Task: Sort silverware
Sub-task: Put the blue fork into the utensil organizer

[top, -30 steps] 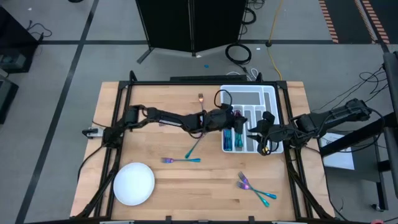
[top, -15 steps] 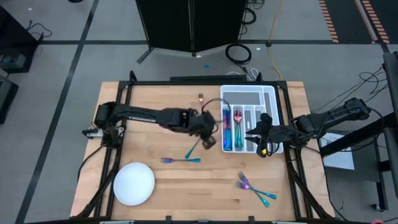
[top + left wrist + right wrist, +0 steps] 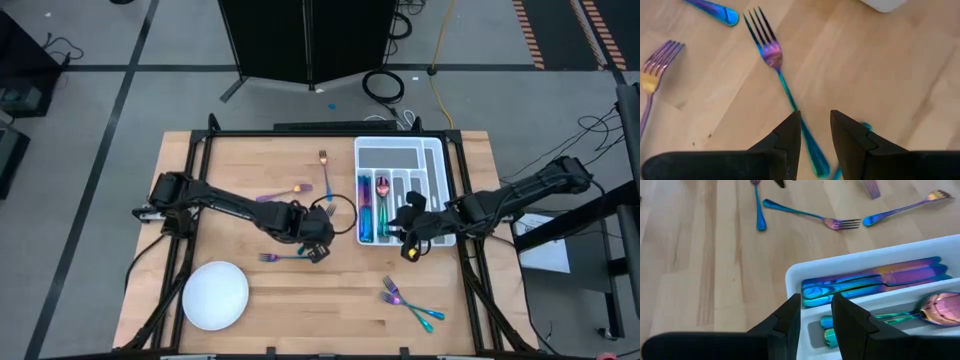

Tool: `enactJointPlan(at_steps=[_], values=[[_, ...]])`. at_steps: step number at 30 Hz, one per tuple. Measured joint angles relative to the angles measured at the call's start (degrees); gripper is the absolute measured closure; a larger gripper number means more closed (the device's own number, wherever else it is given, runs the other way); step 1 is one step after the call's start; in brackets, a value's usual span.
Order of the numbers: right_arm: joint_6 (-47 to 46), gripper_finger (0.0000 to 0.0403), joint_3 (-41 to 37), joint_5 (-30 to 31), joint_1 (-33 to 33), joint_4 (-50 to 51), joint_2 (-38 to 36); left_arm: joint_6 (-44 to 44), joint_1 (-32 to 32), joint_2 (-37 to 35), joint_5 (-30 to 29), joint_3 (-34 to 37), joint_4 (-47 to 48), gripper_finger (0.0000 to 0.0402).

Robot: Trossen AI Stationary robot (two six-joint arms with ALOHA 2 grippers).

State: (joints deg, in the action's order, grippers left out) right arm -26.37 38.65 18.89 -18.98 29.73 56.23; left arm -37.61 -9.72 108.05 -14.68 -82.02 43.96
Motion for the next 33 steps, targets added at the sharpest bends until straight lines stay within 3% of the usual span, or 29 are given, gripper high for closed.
enactJointPlan(at_steps=[12,26,33], values=[[-0.2,0.0307,0.0,-1.3,0.0,0.0,0.3,0.6,5.7,0.5,1.1,11.8,-20.1,0.0294],[0.2,0.0307,0.0,-1.2,0.0,0.4,0.4,0.9,6.3,4.4,1.1,15.5,-27.6,0.0294],[0.2,0.0307,0.0,-1.0,0.0,0.5,0.4,2.5,4.9,5.7,-2.7,15.4,-28.5,0.0306]])
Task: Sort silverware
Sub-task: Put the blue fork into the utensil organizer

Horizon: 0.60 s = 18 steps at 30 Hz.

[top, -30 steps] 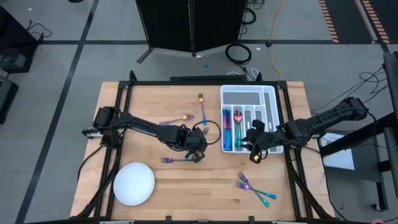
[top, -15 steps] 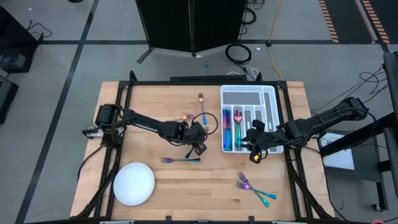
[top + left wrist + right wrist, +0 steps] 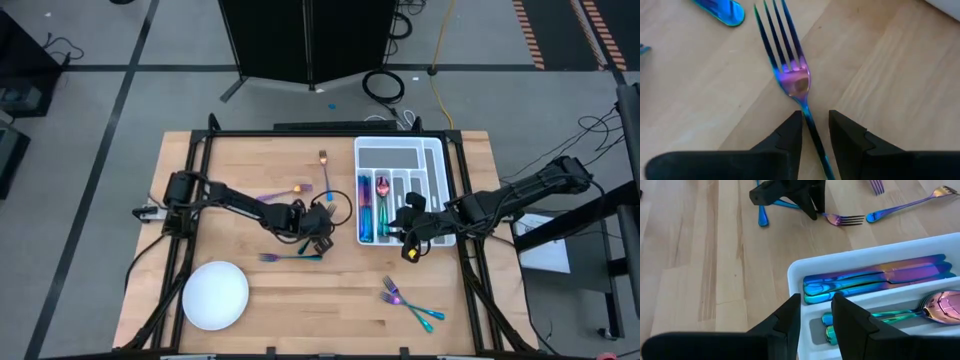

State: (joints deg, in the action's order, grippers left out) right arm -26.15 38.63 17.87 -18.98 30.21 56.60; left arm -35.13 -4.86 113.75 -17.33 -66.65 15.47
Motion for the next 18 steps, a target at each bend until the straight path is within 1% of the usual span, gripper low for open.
enactJointPlan(at_steps=[2,5,7,13,18], values=[[0.1,0.0307,0.0,0.0,0.0,0.0,0.0,0.2,-0.3,-0.1,-1.4,0.0,0.1,0.0328],[0.2,0.0307,0.0,0.0,0.0,0.0,0.0,1.0,-0.4,-0.1,-1.4,0.0,0.2,0.0375],[0.2,0.0307,0.0,0.0,0.0,-0.1,0.0,1.0,-0.4,-0.2,-1.4,0.0,0.3,0.0392],[0.0,0.0307,0.0,-0.2,0.0,0.0,0.0,1.0,0.8,-0.3,-1.2,-0.8,1.1,0.0394],[0.0,0.0307,0.0,-0.4,0.0,1.2,-0.2,1.0,2.0,-3.3,-1.2,-2.1,1.7,0.0400]])
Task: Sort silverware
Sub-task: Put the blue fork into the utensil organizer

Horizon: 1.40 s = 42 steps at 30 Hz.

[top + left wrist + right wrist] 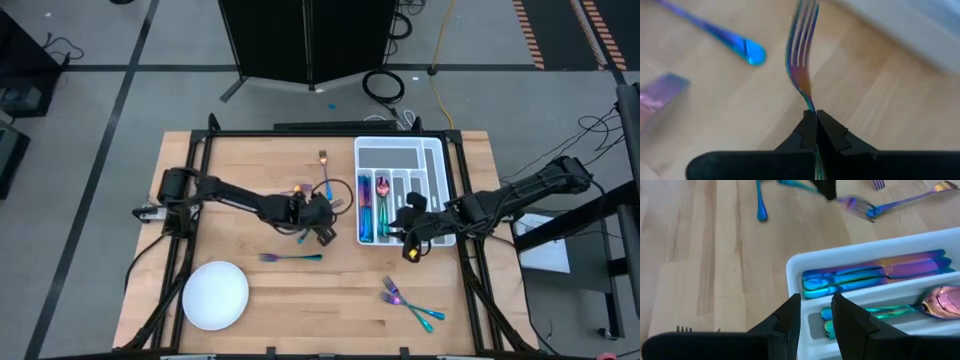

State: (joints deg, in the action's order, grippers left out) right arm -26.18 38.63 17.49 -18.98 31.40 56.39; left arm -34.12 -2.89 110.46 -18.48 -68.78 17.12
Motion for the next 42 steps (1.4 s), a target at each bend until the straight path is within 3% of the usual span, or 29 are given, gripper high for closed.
enactJointPlan(at_steps=[6,11,20,29,37,42], values=[[-0.2,0.0307,0.0,0.2,0.0,3.1,-1.3,-3.4,1.2,-5.1,0.0,-0.3,-3.7,0.0400],[-0.5,0.0307,0.0,0.3,0.0,3.9,-2.6,-8.5,1.8,-5.4,0.8,-0.4,-14.7,0.0400],[-2.3,0.0307,0.0,0.3,0.0,4.7,-4.6,-18.9,2.1,-1.8,1.8,-0.4,-39.8,0.0401],[-2.9,0.0307,0.0,0.4,-1.2,6.4,-5.8,-30.4,3.6,8.7,4.9,-1.4,-57.8,0.0401],[-3.4,0.0307,0.0,2.5,-1.4,7.3,-9.2,-31.6,3.8,22.1,5.0,-16.6,-63.6,0.0401],[-3.8,0.0307,0.0,2.5,-1.4,8.2,-9.8,-34.4,4.0,27.2,2.2,-27.7,-53.5,0.0401]])
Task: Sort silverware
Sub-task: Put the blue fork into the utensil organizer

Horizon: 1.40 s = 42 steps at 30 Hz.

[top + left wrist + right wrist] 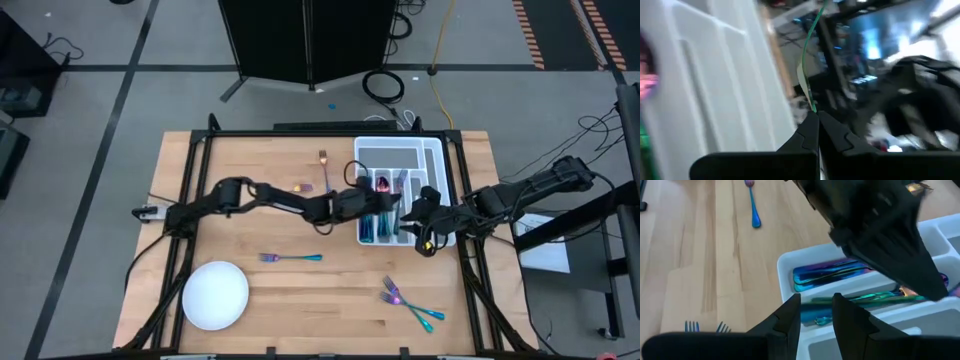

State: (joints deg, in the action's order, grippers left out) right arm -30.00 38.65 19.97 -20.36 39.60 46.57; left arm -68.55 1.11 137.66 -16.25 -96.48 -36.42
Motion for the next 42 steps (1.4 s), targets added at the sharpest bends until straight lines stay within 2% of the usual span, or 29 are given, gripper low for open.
enactJointPlan(at_steps=[4,9,18,35,42], values=[[0.0,0.0307,0.0,0.0,0.0,0.6,0.0,-3.6,0.1,2.4,-4.6,-5.3,8.3,0.0401],[0.3,0.0307,0.0,0.0,0.0,0.6,0.0,-4.7,0.3,4.9,-7.9,-9.7,9.5,0.0401],[0.2,0.0307,0.0,1.1,0.0,0.6,0.0,-4.7,0.8,7.6,-7.1,-13.4,12.9,0.0401],[0.2,0.0307,0.0,1.2,0.0,0.5,0.0,-4.7,0.8,7.5,-6.7,-13.4,15.2,0.0400],[0.2,0.0307,0.0,1.2,0.0,0.5,0.0,-4.6,0.8,7.5,-5.6,-13.4,15.2,0.0370]])
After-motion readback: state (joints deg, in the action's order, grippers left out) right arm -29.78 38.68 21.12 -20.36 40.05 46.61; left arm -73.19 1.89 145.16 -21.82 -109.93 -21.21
